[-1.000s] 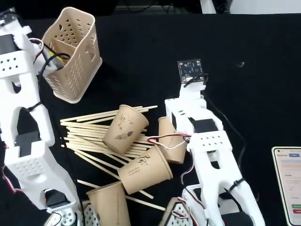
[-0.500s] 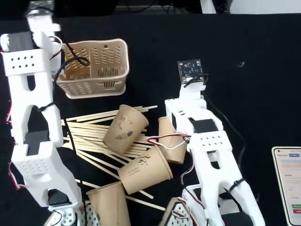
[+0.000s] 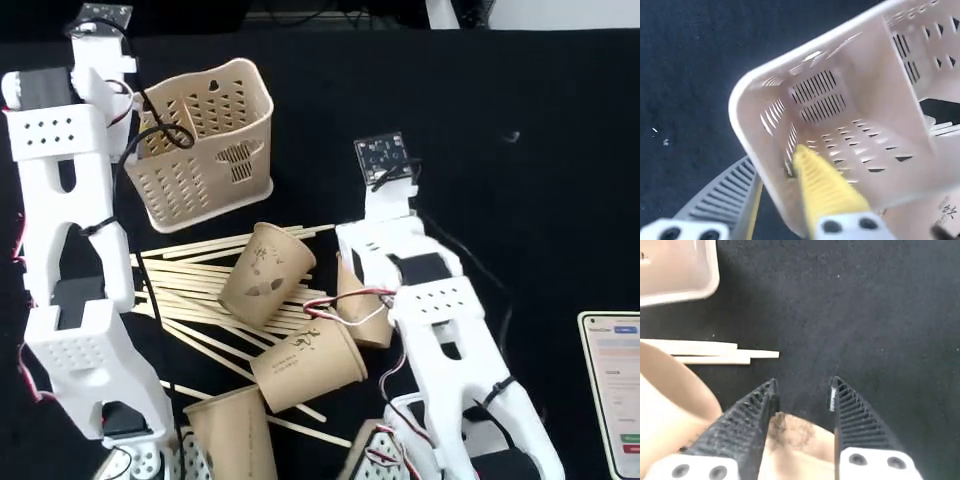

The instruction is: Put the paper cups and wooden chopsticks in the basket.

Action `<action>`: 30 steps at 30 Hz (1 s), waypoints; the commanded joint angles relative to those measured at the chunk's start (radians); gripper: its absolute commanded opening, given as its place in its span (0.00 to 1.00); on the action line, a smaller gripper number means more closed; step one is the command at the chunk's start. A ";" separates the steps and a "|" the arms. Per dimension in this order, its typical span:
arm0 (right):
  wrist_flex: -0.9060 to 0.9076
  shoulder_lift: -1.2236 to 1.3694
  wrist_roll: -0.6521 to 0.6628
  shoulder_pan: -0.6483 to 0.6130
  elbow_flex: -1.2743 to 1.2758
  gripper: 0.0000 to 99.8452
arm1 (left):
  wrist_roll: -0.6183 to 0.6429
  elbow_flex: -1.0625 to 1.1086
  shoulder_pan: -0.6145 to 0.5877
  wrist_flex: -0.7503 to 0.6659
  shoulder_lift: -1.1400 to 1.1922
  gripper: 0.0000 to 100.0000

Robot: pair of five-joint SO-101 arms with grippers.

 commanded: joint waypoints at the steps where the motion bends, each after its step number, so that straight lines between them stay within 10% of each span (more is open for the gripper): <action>1: 0.064 -0.004 -0.008 -0.018 -0.094 0.17 | 0.140 -0.044 -0.005 0.009 -0.110 0.02; 14: 0.201 -0.263 -0.009 -0.035 -0.074 0.17 | 0.035 0.234 0.018 0.009 -0.247 0.03; 24: 0.204 -0.415 -0.002 -0.339 0.036 0.17 | 0.034 0.160 0.018 0.006 -0.233 0.03; 30: 0.204 -0.335 0.032 -0.391 0.013 0.26 | 0.035 0.081 0.016 0.008 -0.238 0.23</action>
